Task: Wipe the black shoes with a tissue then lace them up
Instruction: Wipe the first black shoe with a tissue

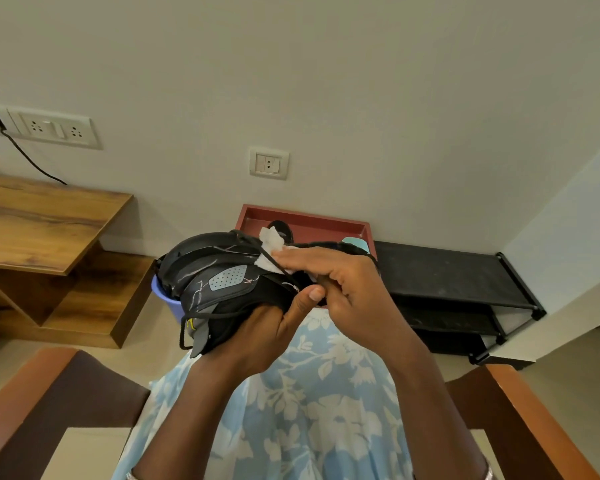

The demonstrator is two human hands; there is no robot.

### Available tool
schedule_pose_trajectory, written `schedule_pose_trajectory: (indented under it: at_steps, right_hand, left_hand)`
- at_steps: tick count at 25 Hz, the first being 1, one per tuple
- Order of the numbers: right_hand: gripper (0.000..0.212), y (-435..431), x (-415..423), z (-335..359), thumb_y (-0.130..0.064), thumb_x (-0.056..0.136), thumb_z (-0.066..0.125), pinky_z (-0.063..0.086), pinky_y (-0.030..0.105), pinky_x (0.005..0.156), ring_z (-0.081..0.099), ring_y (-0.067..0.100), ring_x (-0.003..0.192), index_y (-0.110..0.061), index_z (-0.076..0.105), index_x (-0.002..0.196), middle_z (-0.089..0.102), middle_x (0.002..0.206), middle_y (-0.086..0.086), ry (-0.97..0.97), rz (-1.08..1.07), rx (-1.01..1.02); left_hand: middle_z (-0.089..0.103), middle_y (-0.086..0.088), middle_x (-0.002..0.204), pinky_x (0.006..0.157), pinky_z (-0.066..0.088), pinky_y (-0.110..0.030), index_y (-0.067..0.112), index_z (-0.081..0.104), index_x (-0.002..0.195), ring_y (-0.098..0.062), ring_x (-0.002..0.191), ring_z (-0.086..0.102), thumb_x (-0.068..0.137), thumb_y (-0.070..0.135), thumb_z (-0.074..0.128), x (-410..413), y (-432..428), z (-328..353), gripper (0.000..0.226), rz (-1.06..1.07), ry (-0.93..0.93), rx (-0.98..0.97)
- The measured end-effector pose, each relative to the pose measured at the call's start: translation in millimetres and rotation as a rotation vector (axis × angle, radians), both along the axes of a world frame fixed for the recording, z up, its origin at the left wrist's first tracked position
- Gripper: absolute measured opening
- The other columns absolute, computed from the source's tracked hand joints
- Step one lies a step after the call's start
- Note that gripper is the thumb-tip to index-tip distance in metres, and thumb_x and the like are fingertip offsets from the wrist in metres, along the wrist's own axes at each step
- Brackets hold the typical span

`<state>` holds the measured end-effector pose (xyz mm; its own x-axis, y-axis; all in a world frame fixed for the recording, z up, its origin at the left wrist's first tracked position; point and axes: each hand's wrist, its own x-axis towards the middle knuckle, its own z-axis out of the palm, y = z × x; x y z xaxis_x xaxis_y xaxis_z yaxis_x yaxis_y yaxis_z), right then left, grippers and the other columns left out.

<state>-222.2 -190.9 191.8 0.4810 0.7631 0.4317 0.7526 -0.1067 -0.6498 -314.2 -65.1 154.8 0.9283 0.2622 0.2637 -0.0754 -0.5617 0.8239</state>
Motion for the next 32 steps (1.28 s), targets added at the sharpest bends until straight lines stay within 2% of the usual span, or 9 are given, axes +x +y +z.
schedule_pose_trajectory:
  at_steps: [7,9,13,17,20,22,26,30,32]
  right_hand:
    - [0.038,-17,7,-11,-0.009,0.093,0.048,0.048,0.033,0.109,0.059,0.013,0.124,-0.011,0.069,0.125,0.068,0.128,0.002,-0.108,-0.381,-0.06]
    - [0.043,-5,-10,-8,-0.013,0.093,0.042,0.044,0.026,0.11,0.058,0.012,0.126,-0.011,0.069,0.126,0.068,0.129,0.0,-0.091,-0.244,-0.026]
    - [0.042,0,-9,-7,0.001,0.093,0.043,0.039,0.028,0.114,0.058,0.005,0.126,-0.011,0.07,0.123,0.07,0.126,-0.002,-0.034,-0.061,0.085]
    - [0.045,-17,16,-21,-0.021,0.094,0.037,0.036,0.053,0.116,0.058,0.008,0.125,-0.017,0.071,0.122,0.07,0.126,-0.005,-0.095,-0.32,0.047]
    - [0.045,-17,6,-30,-0.017,0.095,0.037,0.04,0.043,0.116,0.051,0.006,0.134,-0.016,0.067,0.129,0.062,0.135,-0.006,-0.135,-0.452,0.105]
    - [0.042,-8,-14,-33,-0.003,0.096,0.041,0.043,0.032,0.113,0.049,0.004,0.135,-0.014,0.064,0.13,0.059,0.135,-0.008,-0.126,-0.374,0.209]
    - [0.041,7,-38,-36,-0.001,0.1,0.042,0.04,0.032,0.115,0.046,0.009,0.14,-0.01,0.054,0.138,0.054,0.143,-0.003,-0.199,-0.206,0.268]
    - [0.047,2,-12,-46,0.001,0.095,0.04,0.03,0.035,0.121,0.042,0.016,0.143,-0.005,0.057,0.138,0.054,0.145,0.006,-0.38,-0.481,0.128]
    - [0.047,7,-21,-47,-0.003,0.095,0.038,0.028,0.032,0.122,0.042,0.015,0.143,-0.005,0.058,0.138,0.055,0.144,0.006,-0.359,-0.535,0.155]
  left_hand:
    - [0.049,0.006,0.056,0.069,0.039,-0.008,0.016,0.044,0.059,-0.003,0.057,0.051,0.092,0.061,0.037,3,0,-5,0.056,0.001,0.058,-0.087]
    - [0.053,0.014,0.071,0.071,0.038,-0.007,0.015,0.049,0.067,0.004,0.063,0.052,0.093,0.053,0.037,2,-2,-3,0.047,-0.026,0.039,-0.07]
    - [0.057,0.033,0.08,0.087,0.032,0.002,0.048,0.051,0.083,0.02,0.095,0.052,0.086,0.083,0.021,2,3,-4,0.046,0.003,-0.031,0.007]
    - [0.064,0.002,0.083,0.09,0.04,-0.008,0.019,0.066,0.092,0.001,0.097,0.055,0.075,0.094,0.014,1,7,-7,0.093,0.006,0.002,-0.097]
    - [0.058,0.005,0.09,0.106,0.039,-0.036,0.025,0.061,0.094,-0.002,0.107,0.052,0.073,0.094,0.013,4,3,-6,0.086,0.029,0.011,-0.199]
    - [0.062,0.027,0.104,0.108,0.038,-0.021,0.05,0.058,0.112,0.009,0.115,0.053,0.079,0.091,0.013,6,1,-4,0.068,0.001,-0.031,-0.238]
    - [0.068,0.023,0.104,0.102,0.046,-0.021,0.049,0.061,0.102,0.008,0.111,0.059,0.081,0.089,0.011,6,5,3,0.067,-0.03,0.027,-0.369]
    - [0.063,0.031,0.097,0.095,0.036,-0.01,0.051,0.058,0.102,0.023,0.098,0.053,0.083,0.079,0.007,4,1,11,0.062,-0.009,0.094,-0.539]
    - [0.063,0.029,0.115,0.107,0.032,-0.017,0.05,0.06,0.115,0.018,0.116,0.051,0.082,0.083,0.01,6,-1,11,0.069,-0.035,0.084,-0.607]
